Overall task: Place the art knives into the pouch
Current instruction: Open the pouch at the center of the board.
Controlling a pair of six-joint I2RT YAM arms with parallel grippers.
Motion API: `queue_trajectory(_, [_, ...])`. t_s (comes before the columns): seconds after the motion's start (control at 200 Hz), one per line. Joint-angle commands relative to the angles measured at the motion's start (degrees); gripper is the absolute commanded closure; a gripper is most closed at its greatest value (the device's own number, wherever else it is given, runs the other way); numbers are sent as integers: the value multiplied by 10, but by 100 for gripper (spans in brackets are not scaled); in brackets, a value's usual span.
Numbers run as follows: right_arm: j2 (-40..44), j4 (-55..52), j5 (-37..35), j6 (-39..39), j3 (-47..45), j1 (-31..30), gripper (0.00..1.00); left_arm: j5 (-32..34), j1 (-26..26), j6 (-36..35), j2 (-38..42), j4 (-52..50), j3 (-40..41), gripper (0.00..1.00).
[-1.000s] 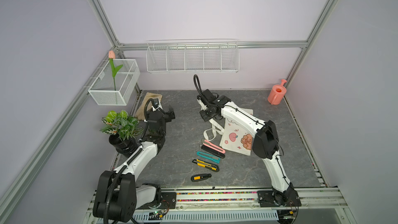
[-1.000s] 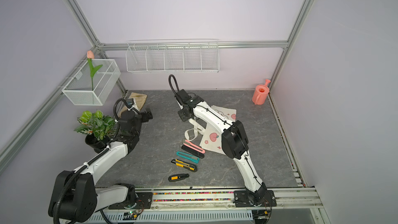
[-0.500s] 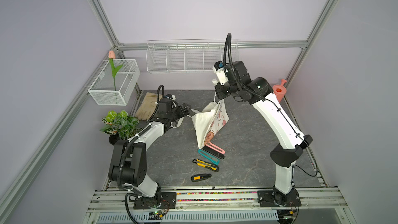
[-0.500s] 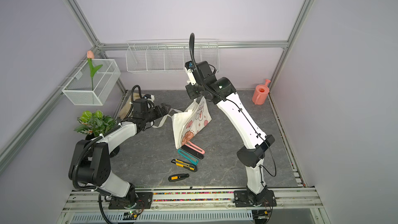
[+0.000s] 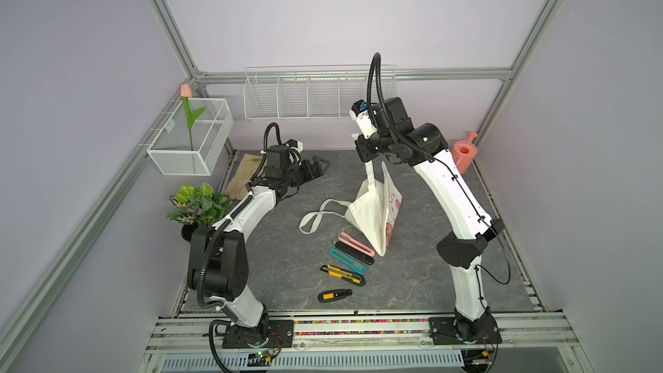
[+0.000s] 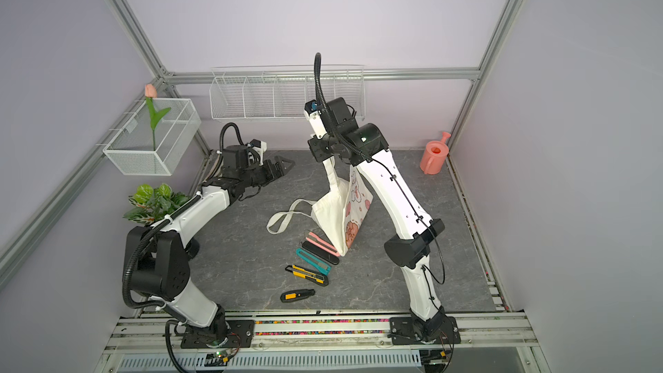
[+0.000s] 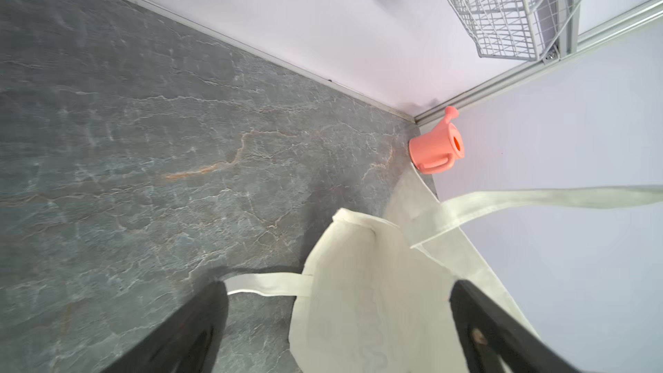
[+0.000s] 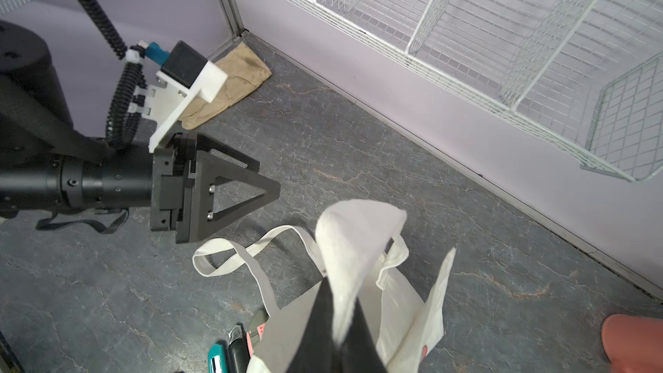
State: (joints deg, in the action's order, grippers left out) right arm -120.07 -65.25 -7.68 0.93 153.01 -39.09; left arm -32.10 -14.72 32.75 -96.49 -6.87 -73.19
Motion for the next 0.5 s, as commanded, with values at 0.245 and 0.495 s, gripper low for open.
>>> queue_trajectory(0.245, [4, 35, -26, 31, 2, 2, 93, -51, -38, -13, -95, -103, 17, 1])
queue_trajectory(0.495, [-2, 72, -84, 49, -16, 2, 93, -33, -77, -7, -155, -117, 6, 1])
